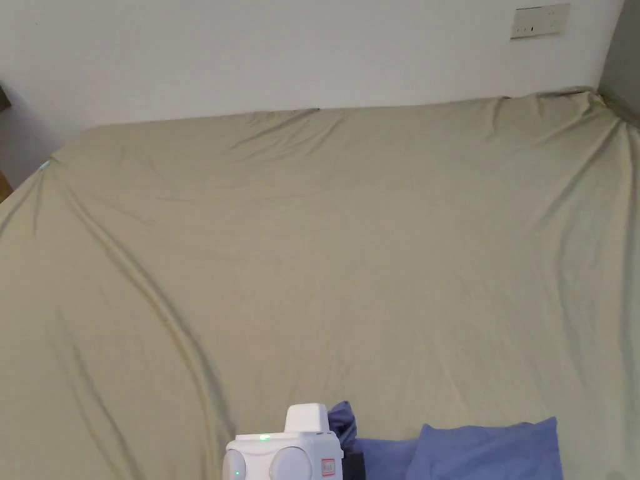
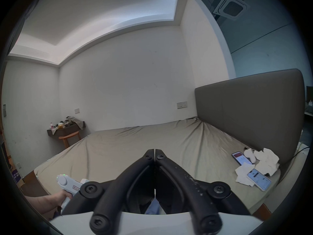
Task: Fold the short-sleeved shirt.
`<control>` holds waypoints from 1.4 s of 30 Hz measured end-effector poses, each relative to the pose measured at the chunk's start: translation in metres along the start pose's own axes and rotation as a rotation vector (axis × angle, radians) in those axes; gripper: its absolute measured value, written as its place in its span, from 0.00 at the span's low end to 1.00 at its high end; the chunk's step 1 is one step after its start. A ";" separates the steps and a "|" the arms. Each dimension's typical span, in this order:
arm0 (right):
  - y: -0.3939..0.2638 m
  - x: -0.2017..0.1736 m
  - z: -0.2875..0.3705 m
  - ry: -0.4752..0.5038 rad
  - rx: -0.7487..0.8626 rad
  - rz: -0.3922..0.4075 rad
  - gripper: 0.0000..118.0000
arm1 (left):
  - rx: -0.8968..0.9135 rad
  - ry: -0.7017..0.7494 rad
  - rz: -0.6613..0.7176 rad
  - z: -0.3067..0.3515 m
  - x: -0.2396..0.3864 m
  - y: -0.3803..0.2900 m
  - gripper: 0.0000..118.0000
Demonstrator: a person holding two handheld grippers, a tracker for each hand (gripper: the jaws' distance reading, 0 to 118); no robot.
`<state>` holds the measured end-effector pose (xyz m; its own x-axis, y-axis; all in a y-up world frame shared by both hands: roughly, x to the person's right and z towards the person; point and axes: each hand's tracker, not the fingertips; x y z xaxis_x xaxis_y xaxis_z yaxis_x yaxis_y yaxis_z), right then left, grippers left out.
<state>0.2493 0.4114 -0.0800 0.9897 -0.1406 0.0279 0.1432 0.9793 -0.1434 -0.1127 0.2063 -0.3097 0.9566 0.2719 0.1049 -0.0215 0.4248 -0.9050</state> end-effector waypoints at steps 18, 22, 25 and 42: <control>-0.009 0.025 0.012 -0.034 -0.016 -0.083 0.00 | 0.207 -0.008 -0.139 0.013 0.014 -0.062 0.00; -0.008 0.027 0.014 -0.051 -0.020 -0.072 0.00 | 0.170 -0.121 -0.217 -0.001 0.061 -0.077 0.00; -0.007 0.029 0.011 -0.062 -0.020 -0.073 0.00 | 0.110 -0.183 -0.175 -0.003 0.066 -0.076 0.00; -0.011 0.010 -0.002 0.005 -0.080 -0.049 0.00 | 0.142 -0.757 0.625 0.077 -0.244 -0.052 1.00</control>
<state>0.2577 0.3994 -0.0798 0.9815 -0.1887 0.0324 0.1911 0.9564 -0.2206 -0.3674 0.1843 -0.2561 0.3245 0.9412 -0.0940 -0.5406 0.1030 -0.8349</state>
